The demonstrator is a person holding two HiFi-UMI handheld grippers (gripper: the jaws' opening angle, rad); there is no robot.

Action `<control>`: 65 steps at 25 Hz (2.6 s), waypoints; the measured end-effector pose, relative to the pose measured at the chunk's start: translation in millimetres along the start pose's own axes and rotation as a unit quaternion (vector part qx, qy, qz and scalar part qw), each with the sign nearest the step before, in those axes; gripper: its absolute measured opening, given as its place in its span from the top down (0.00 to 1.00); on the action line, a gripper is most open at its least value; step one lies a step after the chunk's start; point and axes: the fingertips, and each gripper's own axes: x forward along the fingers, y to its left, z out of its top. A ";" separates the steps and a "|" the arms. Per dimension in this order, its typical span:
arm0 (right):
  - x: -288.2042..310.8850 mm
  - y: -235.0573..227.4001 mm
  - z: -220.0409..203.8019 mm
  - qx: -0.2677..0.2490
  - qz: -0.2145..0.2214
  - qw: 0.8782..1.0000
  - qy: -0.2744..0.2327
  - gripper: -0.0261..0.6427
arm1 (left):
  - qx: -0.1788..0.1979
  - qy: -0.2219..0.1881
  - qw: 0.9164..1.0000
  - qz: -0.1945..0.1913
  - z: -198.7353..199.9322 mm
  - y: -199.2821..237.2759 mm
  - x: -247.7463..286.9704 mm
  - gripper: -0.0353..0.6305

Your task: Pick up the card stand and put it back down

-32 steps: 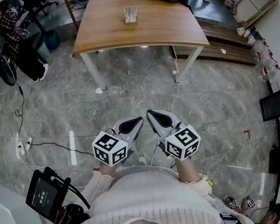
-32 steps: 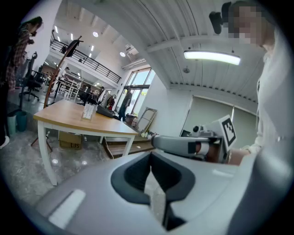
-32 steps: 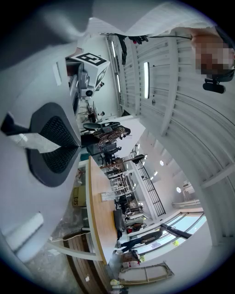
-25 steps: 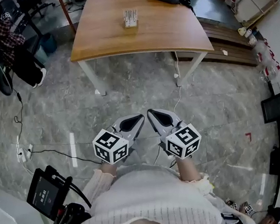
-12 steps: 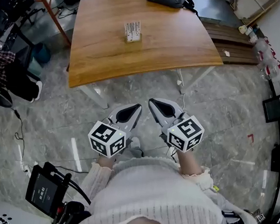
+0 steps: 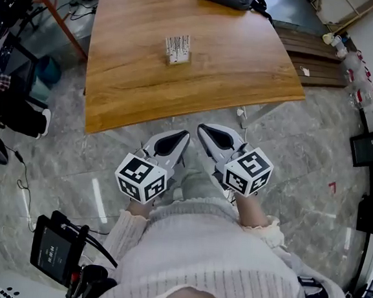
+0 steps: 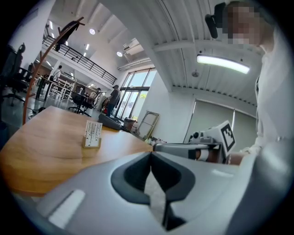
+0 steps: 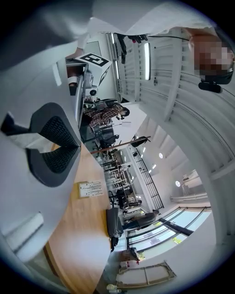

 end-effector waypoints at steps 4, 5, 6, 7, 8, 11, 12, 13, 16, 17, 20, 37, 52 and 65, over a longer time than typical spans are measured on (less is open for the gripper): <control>44.0 -35.7 19.8 -0.003 0.025 1.000 0.003 0.96 | 0.005 0.001 1.000 0.015 22.1 42.1 31.6 0.93; 55.3 -45.2 25.9 -0.007 0.029 1.000 0.004 0.96 | 0.005 0.001 1.000 0.019 28.2 53.4 40.3 0.94; 66.1 -55.1 31.9 -0.011 0.032 0.999 0.006 0.96 | 0.003 0.000 1.000 0.023 34.4 64.5 49.0 0.93; 76.5 -65.7 37.4 -0.014 0.035 0.999 0.008 0.96 | 0.002 -0.001 1.000 0.027 41.0 75.2 57.7 0.93; 86.7 -76.4 42.3 -0.014 0.039 0.999 0.011 0.96 | 0.000 -0.003 1.000 0.030 47.6 85.5 66.1 0.94; 114.6 -105.7 52.4 -0.011 0.054 0.998 0.022 0.96 | -0.006 -0.004 0.999 0.042 62.9 117.1 89.1 0.94; 123.9 -115.1 55.8 -0.011 0.059 0.998 0.025 0.96 | -0.007 -0.005 0.999 0.048 67.8 128.9 97.4 0.94; 132.9 -124.1 59.3 -0.009 0.063 0.998 0.027 0.96 | -0.008 -0.006 0.998 0.055 72.9 140.5 105.7 0.93; 152.9 -142.7 66.3 -0.002 0.080 0.996 0.033 0.96 | -0.008 -0.008 0.997 0.072 83.9 164.2 124.4 0.93; 156.9 -146.2 67.6 -0.002 0.085 0.996 0.035 0.96 | -0.009 -0.007 0.997 0.075 85.1 168.4 127.9 0.93; 166.8 -154.9 72.1 -0.004 0.093 0.995 0.040 0.96 | -0.023 -0.005 0.996 0.087 85.3 178.9 134.2 0.94; 207.0 -190.7 63.2 0.021 0.086 0.994 0.072 0.96 | -0.063 0.014 0.993 0.098 83.6 241.0 154.5 0.94; 243.1 -237.0 41.4 -0.021 0.059 0.993 0.095 0.81 | -0.046 0.045 0.989 0.136 54.7 305.6 171.8 0.93; 270.8 -260.5 -7.7 -0.029 0.064 0.982 0.178 0.59 | -0.031 0.127 0.982 0.134 10.5 330.2 188.7 0.65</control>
